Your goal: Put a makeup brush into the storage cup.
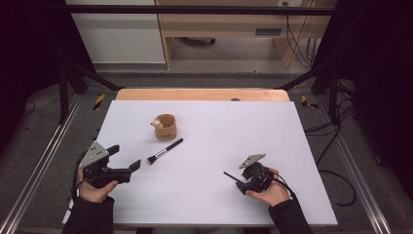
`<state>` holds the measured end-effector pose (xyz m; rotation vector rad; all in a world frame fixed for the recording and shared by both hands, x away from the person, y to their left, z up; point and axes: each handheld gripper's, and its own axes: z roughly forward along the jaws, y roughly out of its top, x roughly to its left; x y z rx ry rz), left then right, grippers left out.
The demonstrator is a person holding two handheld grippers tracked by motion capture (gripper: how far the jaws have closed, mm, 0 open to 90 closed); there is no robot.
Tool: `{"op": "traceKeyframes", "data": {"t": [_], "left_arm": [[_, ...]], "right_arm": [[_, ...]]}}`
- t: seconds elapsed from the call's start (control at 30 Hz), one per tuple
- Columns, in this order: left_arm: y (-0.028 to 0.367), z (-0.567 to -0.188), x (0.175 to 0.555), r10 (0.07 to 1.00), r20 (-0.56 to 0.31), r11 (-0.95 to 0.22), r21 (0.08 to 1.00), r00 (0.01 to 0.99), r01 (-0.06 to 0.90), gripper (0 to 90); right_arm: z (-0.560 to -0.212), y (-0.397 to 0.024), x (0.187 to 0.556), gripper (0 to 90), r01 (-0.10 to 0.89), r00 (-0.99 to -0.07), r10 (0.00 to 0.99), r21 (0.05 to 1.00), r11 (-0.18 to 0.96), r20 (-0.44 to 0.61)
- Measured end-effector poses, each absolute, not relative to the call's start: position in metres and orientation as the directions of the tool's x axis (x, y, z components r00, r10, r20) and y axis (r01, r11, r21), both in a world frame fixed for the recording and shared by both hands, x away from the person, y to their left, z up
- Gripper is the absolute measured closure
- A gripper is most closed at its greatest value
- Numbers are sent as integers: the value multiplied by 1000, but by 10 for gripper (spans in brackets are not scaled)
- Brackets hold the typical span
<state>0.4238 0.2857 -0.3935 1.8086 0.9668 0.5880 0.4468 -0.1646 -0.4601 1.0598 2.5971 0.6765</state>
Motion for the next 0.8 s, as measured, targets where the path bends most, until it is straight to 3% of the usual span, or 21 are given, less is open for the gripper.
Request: {"op": "traceKeyframes", "data": {"t": [0.23, 0.8], "left_arm": [[286, -394, 424, 821, -25, -222, 907, 571, 359, 51], [284, -395, 424, 818, -23, -229, 904, 575, 361, 53]], "right_arm": [[-459, -165, 449, 593, 607, -716, 698, 491, 625, -5], [-457, -165, 453, 836, 595, -741, 671, 467, 654, 3]]}}
